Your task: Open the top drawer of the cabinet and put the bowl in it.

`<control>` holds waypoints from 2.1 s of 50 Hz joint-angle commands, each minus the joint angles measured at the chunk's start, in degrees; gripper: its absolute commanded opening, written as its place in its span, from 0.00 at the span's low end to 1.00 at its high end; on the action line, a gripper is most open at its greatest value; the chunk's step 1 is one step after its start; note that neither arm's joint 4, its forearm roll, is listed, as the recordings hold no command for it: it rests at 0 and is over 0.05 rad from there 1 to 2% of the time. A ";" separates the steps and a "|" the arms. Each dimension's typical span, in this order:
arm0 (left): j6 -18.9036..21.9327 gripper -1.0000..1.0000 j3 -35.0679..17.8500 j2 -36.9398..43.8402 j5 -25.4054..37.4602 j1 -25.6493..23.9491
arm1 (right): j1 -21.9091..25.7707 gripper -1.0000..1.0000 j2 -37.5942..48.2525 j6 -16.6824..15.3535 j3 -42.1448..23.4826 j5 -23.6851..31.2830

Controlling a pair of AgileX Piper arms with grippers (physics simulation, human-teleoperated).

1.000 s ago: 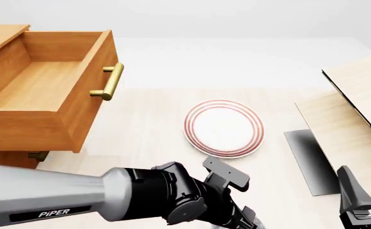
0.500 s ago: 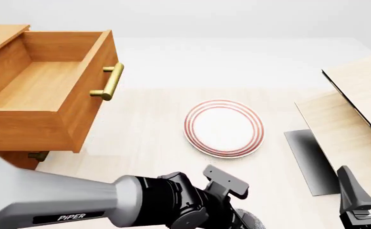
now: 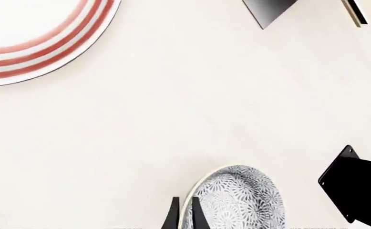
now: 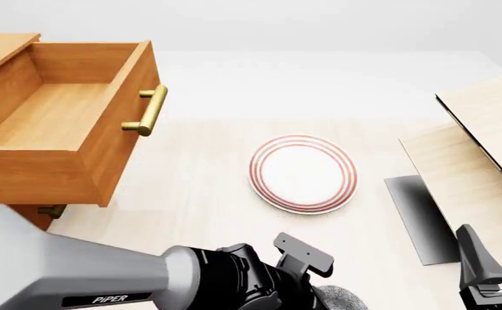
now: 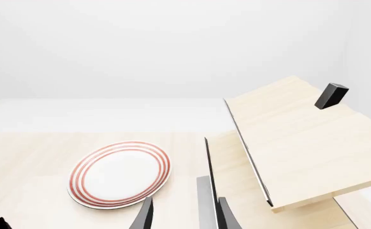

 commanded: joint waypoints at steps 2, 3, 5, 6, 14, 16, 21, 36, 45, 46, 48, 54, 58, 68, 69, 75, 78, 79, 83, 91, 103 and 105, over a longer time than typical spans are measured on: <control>-0.24 0.00 1.09 0.07 -0.98 0.20 | 0.01 1.00 -0.04 -0.01 0.00 0.03; -0.14 0.00 0.81 0.13 -0.77 -0.03 | 0.02 1.00 -0.04 0.00 0.00 0.03; -0.35 0.00 0.79 -0.33 -0.60 -0.15 | 0.00 1.00 -0.05 -0.02 0.00 0.03; -0.42 0.00 0.73 -0.55 -0.48 -0.25 | 0.00 1.00 -0.03 -0.01 0.00 0.03; 0.21 0.00 0.62 -2.60 0.09 -0.11 | 0.00 1.00 -0.04 -0.01 0.00 0.03; 0.58 0.00 0.75 -3.49 0.40 0.24 | 0.00 1.00 -0.04 -0.01 0.00 0.03; 0.72 0.00 1.43 -5.99 0.75 0.86 | 0.01 1.00 -0.04 -0.01 0.00 0.03; 2.21 0.00 3.07 -12.56 1.72 3.50 | 0.00 1.00 -0.04 -0.01 0.00 0.03; 3.47 0.00 2.87 -17.28 4.54 6.26 | 0.01 1.00 -0.04 -0.02 0.00 0.03; 3.47 0.00 2.86 -17.28 4.55 6.26 | 0.01 1.00 -0.04 -0.02 0.00 0.03; 3.89 0.00 2.67 -18.11 5.09 6.99 | 0.00 1.00 -0.04 -0.01 0.00 0.03; 4.28 0.00 1.84 -19.45 6.66 8.01 | -0.01 1.00 -0.04 0.01 0.00 0.03; 4.86 0.00 1.16 -20.21 7.84 8.73 | -0.01 1.00 -0.03 -0.01 0.00 0.03; 5.15 0.00 -0.76 -23.16 11.01 11.00 | -0.01 1.00 -0.05 0.00 0.00 0.03; 5.49 0.00 -0.82 -23.69 11.45 11.61 | 0.01 1.00 -0.04 -0.01 0.00 0.03; 4.96 0.00 -2.99 -23.48 13.15 11.92 | 0.01 1.00 -0.04 -0.01 0.00 0.03; 5.44 0.00 -3.03 -24.52 13.95 12.99 | 0.00 1.00 -0.04 -0.01 0.00 0.03; 5.13 0.00 -3.73 -24.22 14.31 12.68 | 0.01 1.00 -0.04 -0.01 0.00 0.03; 5.63 0.00 -5.34 -24.58 15.86 13.48 | 0.00 1.00 -0.04 -0.01 0.00 0.03; 5.92 0.00 -9.11 -24.46 18.34 14.67 | -0.01 1.00 -0.04 0.00 0.00 0.03; 6.09 0.00 -14.48 -25.23 23.10 17.32 | -0.01 1.00 -0.03 -0.01 0.00 0.03; 6.06 0.00 -15.20 -25.07 23.84 17.58 | 0.01 1.00 -0.04 -0.01 0.00 0.03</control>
